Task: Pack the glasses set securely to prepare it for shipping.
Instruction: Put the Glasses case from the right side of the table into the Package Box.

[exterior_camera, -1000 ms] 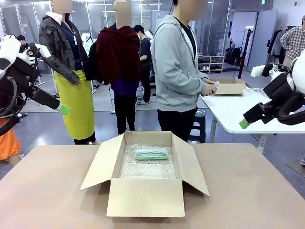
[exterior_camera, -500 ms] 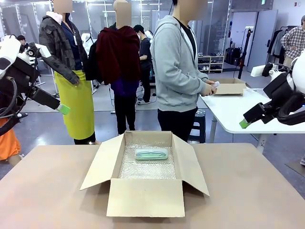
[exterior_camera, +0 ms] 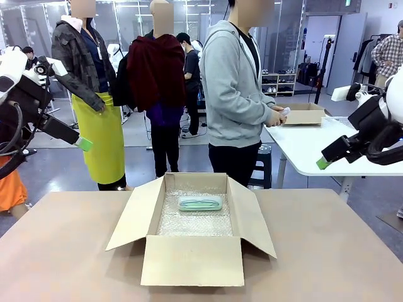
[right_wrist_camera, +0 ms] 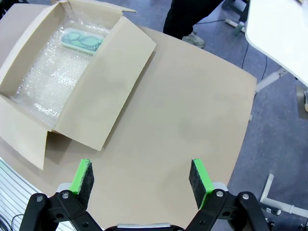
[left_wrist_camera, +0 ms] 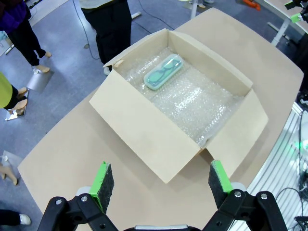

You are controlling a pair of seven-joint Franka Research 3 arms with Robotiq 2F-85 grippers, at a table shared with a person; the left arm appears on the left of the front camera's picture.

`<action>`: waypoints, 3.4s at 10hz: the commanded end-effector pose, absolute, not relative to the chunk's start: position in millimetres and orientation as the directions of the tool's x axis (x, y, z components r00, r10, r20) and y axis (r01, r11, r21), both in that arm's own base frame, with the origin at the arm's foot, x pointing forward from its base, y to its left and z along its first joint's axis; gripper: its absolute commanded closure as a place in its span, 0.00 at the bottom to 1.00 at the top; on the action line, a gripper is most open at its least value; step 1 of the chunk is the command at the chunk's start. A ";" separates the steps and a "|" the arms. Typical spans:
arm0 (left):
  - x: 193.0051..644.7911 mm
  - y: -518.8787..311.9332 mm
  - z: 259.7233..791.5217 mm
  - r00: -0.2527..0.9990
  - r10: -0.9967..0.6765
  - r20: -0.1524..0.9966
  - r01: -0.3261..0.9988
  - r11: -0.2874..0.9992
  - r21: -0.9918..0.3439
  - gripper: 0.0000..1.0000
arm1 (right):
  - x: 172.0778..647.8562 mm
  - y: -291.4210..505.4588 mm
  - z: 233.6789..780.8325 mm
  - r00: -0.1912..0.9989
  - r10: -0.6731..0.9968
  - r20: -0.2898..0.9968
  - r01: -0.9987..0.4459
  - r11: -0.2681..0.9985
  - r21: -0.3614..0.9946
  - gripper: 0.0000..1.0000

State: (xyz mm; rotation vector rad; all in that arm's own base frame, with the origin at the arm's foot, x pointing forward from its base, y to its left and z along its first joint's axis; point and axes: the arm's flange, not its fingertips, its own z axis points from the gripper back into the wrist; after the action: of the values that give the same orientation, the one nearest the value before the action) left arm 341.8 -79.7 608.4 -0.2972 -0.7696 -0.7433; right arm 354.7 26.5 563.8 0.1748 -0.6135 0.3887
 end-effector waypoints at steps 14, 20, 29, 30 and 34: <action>341.7 -78.4 609.6 0.479 -0.491 0.728 0.711 0.703 0.006 0.00 | 356.9 26.7 564.8 0.746 0.304 0.593 -0.403 0.914 0.037 0.00; 341.7 -78.4 609.6 0.479 -0.491 0.728 0.711 0.703 0.006 0.00 | 356.9 26.7 564.8 0.746 0.304 0.593 -0.403 0.914 0.037 0.00; 341.7 -78.4 609.6 0.479 -0.491 0.728 0.711 0.703 0.006 0.00 | 356.9 26.7 564.8 0.746 0.304 0.593 -0.403 0.914 0.037 0.00; 341.7 -78.4 609.6 0.479 -0.491 0.728 0.711 0.703 0.006 0.00 | 356.9 26.7 564.8 0.746 0.304 0.593 -0.403 0.914 0.037 0.00; 341.7 -78.4 609.6 0.479 -0.491 0.728 0.711 0.703 0.006 0.00 | 356.9 26.7 564.8 0.746 0.304 0.593 -0.403 0.914 0.037 0.00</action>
State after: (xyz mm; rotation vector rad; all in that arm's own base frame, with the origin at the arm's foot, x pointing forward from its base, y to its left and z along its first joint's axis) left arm 341.8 -79.7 608.4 -0.2972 -0.7696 -0.7433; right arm 354.7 26.4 563.8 0.1745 -0.6135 0.3890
